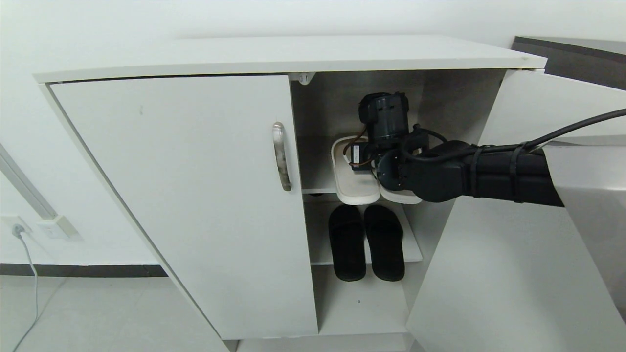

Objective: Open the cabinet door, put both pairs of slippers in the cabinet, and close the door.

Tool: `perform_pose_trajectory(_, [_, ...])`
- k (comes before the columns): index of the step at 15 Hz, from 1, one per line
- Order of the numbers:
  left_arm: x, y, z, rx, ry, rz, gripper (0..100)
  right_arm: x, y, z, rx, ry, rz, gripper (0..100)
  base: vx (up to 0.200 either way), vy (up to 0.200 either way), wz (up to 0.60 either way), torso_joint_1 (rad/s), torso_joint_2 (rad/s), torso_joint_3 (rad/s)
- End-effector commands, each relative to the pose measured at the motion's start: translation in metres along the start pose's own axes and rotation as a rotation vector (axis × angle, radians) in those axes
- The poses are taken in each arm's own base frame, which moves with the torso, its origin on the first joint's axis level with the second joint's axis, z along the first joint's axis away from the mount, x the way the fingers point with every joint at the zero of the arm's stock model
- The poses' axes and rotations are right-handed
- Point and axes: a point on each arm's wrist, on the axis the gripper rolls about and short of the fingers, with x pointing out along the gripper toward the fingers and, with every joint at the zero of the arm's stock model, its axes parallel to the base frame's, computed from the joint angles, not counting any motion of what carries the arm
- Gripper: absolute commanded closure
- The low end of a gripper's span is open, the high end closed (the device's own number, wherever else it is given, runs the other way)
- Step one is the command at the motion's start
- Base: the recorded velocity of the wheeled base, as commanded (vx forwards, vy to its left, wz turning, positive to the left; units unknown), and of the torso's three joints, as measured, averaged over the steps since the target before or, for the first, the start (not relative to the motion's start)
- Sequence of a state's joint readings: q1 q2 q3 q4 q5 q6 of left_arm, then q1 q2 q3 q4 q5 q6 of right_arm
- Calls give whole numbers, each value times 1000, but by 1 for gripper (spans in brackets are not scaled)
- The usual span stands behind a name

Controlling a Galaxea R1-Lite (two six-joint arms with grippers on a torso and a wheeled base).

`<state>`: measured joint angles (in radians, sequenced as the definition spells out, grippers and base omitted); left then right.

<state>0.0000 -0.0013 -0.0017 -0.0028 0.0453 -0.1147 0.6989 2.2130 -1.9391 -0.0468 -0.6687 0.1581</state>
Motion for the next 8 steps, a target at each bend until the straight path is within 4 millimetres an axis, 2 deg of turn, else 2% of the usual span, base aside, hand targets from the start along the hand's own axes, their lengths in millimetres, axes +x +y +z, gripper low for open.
perform_pose_trajectory(1, [0,0,0,0,1,1,100,0,1,-1,1,2,0,100,0,0,0,0,0,0])
perform_pose_trajectory(2, [0,0,0,0,1,1,100,0,1,-1,1,2,0,100,0,0,0,0,0,0])
perform_pose_trajectory(3, [0,0,0,0,1,1,100,0,1,-1,1,2,0,0,0,0,0,0,0,0])
perform_pose_trajectory(8, [0,0,0,0,1,1,100,-3,0,-3,-3,11,-3,0,0,0,0,0,0,0])
